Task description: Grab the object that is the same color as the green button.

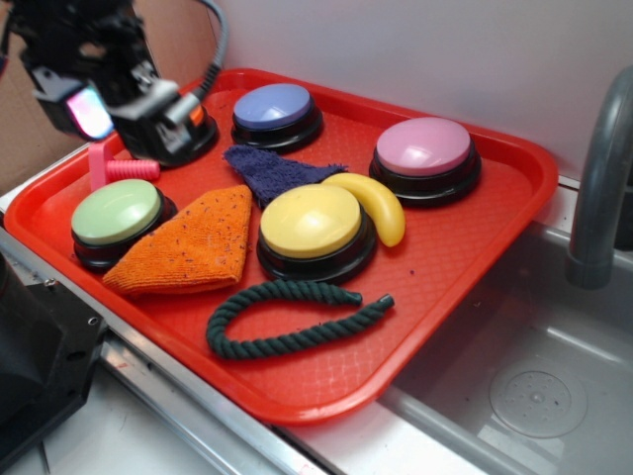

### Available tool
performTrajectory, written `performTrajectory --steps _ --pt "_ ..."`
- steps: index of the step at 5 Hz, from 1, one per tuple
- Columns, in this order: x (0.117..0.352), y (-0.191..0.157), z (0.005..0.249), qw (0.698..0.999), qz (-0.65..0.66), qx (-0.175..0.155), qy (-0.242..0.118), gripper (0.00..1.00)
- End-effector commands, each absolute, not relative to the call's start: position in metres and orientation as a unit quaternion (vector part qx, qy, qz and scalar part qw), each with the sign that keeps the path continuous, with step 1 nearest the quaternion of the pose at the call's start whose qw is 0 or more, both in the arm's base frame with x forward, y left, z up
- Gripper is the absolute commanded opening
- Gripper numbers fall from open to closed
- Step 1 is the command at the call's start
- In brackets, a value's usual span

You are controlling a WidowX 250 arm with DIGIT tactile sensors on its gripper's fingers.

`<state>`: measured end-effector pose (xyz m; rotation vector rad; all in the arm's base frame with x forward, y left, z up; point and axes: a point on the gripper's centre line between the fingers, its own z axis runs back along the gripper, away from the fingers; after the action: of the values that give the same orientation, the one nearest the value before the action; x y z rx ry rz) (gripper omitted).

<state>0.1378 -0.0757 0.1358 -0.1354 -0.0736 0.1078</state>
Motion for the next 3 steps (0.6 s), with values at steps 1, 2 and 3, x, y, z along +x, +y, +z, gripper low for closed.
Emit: performTrajectory --steps 1,2,3 --pt "0.159 -0.105 0.083 0.994 0.078 -0.073 -0.022 1.0" --pt "0.159 -0.107 0.059 0.992 0.106 -0.063 -0.011 1.0" --pt "0.154 -0.11 0.041 0.989 0.131 -0.07 -0.002 1.0"
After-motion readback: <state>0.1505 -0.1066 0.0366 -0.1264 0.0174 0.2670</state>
